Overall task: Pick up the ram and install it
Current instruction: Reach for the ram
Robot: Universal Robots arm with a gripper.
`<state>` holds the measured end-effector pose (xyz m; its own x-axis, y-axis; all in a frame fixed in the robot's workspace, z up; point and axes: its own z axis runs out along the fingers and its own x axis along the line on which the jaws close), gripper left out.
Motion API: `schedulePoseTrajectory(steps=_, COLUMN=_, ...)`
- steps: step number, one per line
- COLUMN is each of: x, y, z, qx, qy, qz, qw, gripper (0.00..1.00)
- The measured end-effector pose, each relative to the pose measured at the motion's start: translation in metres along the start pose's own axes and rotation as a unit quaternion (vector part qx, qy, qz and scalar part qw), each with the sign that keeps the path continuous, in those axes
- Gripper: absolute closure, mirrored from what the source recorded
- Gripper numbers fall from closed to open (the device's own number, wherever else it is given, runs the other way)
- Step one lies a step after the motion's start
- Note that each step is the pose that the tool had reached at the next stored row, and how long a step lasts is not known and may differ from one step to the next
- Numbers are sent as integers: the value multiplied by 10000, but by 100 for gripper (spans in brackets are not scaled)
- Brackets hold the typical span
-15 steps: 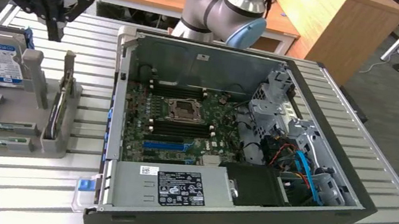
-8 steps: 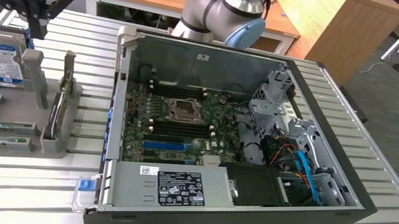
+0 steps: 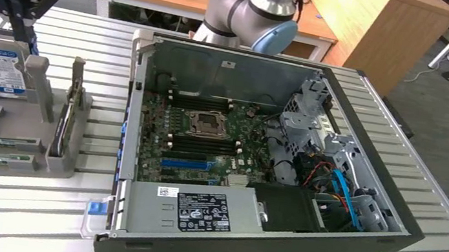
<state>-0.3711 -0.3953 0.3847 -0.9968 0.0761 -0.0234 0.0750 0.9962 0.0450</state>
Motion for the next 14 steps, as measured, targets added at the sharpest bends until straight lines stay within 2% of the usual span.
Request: schedulePoseTrajectory(steps=14, x=408, y=-30, z=23, qx=1, qy=1, qz=1, qw=10000, gripper=89)
